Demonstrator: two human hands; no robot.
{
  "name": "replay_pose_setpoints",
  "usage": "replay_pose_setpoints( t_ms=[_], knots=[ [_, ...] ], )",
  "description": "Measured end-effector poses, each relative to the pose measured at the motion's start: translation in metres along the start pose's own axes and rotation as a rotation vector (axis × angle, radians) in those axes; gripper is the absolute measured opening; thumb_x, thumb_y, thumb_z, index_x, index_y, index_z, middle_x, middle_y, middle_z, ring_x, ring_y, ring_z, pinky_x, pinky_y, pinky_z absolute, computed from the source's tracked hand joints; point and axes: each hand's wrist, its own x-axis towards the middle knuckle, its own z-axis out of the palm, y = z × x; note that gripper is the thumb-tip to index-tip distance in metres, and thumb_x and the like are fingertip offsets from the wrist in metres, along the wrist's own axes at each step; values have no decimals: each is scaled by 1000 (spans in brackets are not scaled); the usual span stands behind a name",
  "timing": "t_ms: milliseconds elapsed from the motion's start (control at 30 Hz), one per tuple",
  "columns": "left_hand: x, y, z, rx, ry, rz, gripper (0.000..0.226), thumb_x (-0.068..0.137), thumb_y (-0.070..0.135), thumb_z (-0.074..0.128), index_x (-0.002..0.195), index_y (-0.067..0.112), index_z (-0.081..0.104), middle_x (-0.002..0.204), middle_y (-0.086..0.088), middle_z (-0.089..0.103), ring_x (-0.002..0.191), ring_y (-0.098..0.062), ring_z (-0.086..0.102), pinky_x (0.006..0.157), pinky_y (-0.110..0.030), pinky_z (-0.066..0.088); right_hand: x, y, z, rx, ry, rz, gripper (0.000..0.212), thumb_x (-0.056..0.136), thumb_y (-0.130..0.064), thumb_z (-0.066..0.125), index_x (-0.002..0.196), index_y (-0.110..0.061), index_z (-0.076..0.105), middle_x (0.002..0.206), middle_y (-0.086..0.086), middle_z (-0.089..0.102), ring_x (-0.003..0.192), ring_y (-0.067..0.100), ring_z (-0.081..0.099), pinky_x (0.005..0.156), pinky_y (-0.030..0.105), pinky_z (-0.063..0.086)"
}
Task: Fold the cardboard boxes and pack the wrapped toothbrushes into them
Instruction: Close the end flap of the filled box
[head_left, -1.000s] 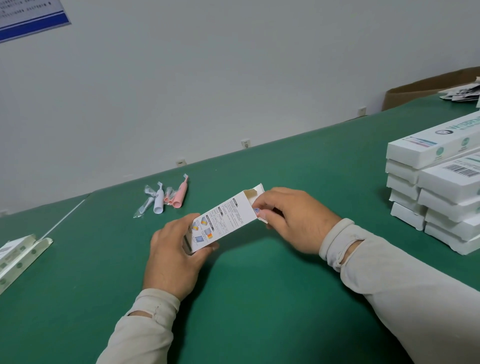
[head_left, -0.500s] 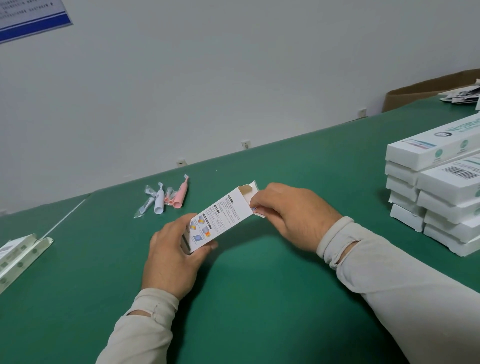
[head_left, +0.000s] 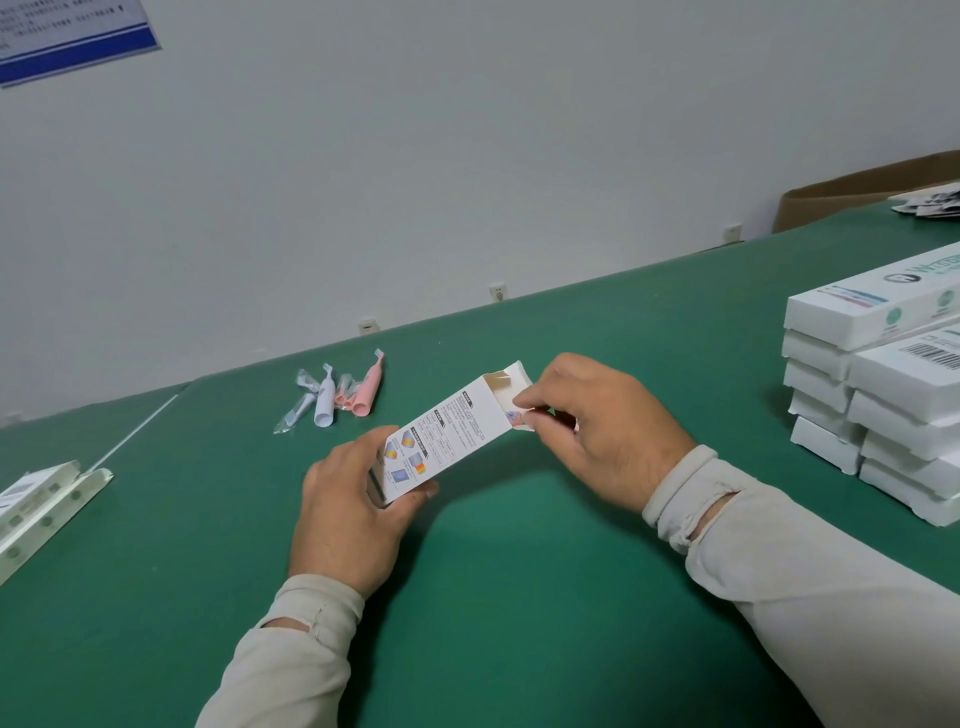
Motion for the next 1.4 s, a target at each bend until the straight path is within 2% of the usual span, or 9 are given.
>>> replay_pose_setpoints(
  t_ms=[133,433,567,700,833,967,1067,1233,1400],
  knots=[
    [0,0,-1,10,-4,7,54,73,32,84,110,55,53,99,27,54,104,-17,45,83,-18,28,-1,4,3,95,-29,126,15,93,-29,67,105,-22,75,93,-11,62,81,8,56,75,20,41],
    [-2,3,-2,49,-41,-4,53,70,36,85,111,52,55,100,28,51,105,-12,43,85,-29,34,-3,4,0,11,-306,152,15,101,-26,51,102,-27,65,99,-8,54,90,17,54,88,37,45],
    [-1,3,-4,79,-45,-31,51,71,45,83,115,43,59,101,20,53,104,-13,45,84,-29,35,0,2,-3,-89,-299,75,15,102,-28,46,105,-25,60,100,-10,51,89,20,54,84,40,47],
    [-2,5,-6,92,-49,-55,51,72,49,81,117,44,58,106,17,55,106,-15,47,84,-34,40,1,4,-3,-38,-224,43,15,100,-26,55,104,-25,69,90,-15,53,82,9,50,81,30,44],
    [-3,8,-6,95,-37,-60,51,71,47,83,116,40,60,105,14,57,105,-17,49,84,-36,43,0,9,0,234,-169,178,13,95,-18,65,96,-24,76,82,-14,60,72,0,53,71,11,38],
    [-3,10,-6,90,-18,-27,50,72,44,84,116,40,61,103,17,57,104,-15,48,81,-31,38,0,13,-1,477,-222,324,11,93,-17,68,91,-24,77,62,-23,61,53,0,46,58,9,36],
    [-4,12,-6,105,-6,3,48,72,43,84,113,41,61,101,21,53,102,-12,44,80,-31,36,-1,12,-2,467,-249,360,20,93,-15,67,74,-21,72,53,-23,58,48,-3,48,54,7,35],
    [-3,10,-6,73,-46,-10,48,71,43,84,113,43,60,102,20,54,103,-13,45,83,-33,38,1,8,-3,397,-174,325,11,91,-17,68,82,-19,76,62,-24,63,58,-3,52,64,14,45],
    [-2,4,-5,29,-53,-33,50,71,38,86,109,48,55,101,18,57,101,-18,51,84,-37,44,0,8,3,471,22,406,12,94,-15,64,95,-20,75,67,-22,60,67,11,54,81,47,59]
  ],
)
